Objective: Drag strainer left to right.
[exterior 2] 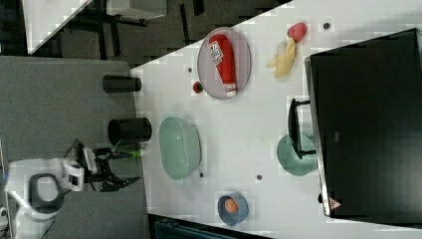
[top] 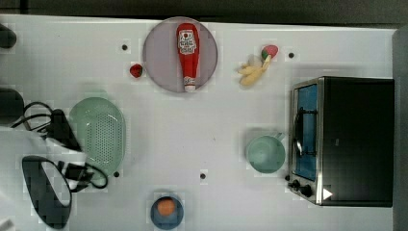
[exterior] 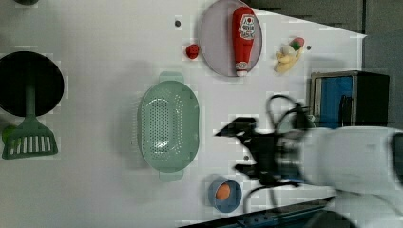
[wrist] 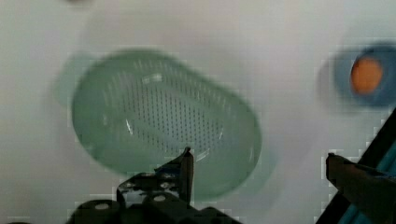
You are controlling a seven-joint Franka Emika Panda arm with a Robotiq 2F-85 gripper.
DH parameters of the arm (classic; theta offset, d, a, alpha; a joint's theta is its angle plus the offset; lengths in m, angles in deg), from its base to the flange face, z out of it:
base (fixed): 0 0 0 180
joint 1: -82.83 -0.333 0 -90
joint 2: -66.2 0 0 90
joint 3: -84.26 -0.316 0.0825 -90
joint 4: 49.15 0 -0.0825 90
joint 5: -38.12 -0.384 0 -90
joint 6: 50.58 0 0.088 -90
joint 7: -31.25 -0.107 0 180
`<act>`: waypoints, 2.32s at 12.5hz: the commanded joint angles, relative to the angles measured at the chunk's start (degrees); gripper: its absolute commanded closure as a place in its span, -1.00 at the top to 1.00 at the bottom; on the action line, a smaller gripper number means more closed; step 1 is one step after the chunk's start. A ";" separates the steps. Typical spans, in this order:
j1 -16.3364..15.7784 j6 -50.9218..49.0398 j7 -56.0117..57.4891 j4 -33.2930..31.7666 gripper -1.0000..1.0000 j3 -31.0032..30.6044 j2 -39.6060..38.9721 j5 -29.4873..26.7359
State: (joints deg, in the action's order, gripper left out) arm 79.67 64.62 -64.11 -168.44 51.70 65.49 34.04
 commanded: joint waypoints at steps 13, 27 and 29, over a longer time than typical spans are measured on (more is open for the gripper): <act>-5.26 30.00 -32.94 0.44 1.00 5.24 -29.94 17.05; -5.53 33.27 -32.91 -1.57 1.00 13.04 -31.11 17.07; -4.21 33.30 -32.08 -2.88 1.00 12.96 -30.29 17.08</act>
State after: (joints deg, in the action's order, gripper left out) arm 73.27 98.61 -95.10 -171.24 64.52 33.07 51.71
